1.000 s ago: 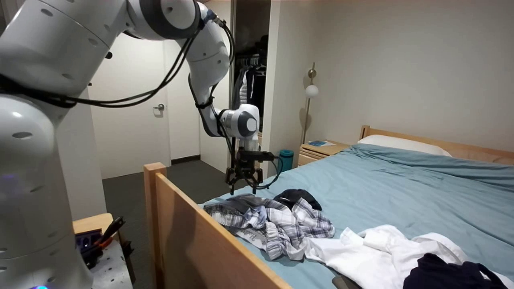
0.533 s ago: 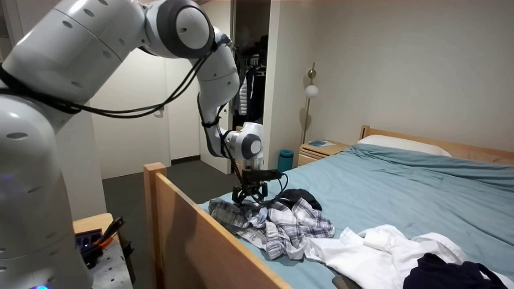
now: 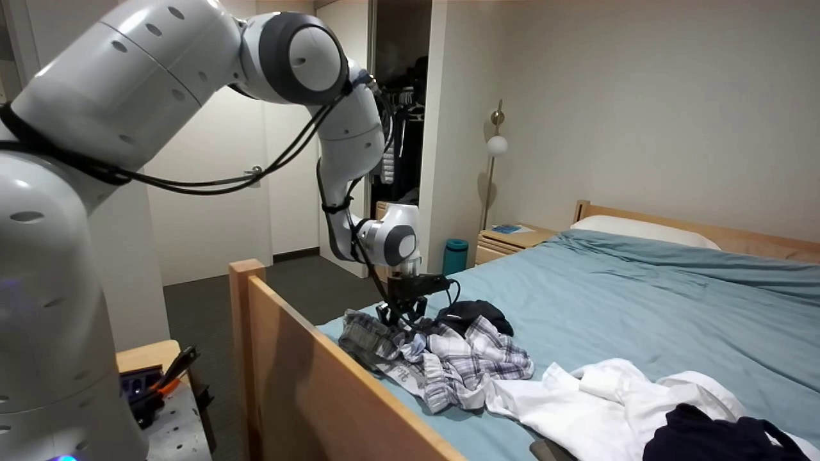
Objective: Put the checked object on top of the white cloth
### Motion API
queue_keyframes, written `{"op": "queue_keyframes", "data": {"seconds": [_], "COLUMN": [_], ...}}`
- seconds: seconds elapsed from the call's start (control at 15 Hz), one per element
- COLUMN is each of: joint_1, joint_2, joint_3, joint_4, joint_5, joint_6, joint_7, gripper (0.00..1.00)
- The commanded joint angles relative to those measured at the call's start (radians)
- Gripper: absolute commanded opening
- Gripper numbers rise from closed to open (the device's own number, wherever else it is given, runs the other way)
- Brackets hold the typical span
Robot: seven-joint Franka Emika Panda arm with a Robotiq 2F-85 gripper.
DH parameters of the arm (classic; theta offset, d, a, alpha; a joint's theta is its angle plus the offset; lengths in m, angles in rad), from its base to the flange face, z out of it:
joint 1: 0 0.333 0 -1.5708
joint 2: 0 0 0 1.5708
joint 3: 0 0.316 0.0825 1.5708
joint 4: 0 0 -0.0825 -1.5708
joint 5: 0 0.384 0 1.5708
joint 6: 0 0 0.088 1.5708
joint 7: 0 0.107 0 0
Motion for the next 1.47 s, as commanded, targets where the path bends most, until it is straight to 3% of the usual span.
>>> {"op": "queue_keyframes", "data": {"seconds": [0.0,0.2,0.33,0.67,1.0,1.4], "joint_1": [-0.032,-0.073,-0.102,-0.146,-0.188,-0.249], "joint_2": [-0.014,-0.028,-0.056,-0.181,-0.249,-0.226], "joint_3": [0.015,0.042,0.057,0.007,-0.079,-0.205], "joint_4": [-0.012,-0.003,-0.005,0.034,0.198,0.504], "joint_5": [0.02,0.074,0.113,0.15,0.174,0.182], "joint_6": [0.048,0.031,0.032,0.056,0.013,-0.131], "joint_7": [0.0,-0.005,0.002,0.073,0.149,0.291], "gripper": [0.21,0.03,0.0,0.01,0.02,0.02]}}
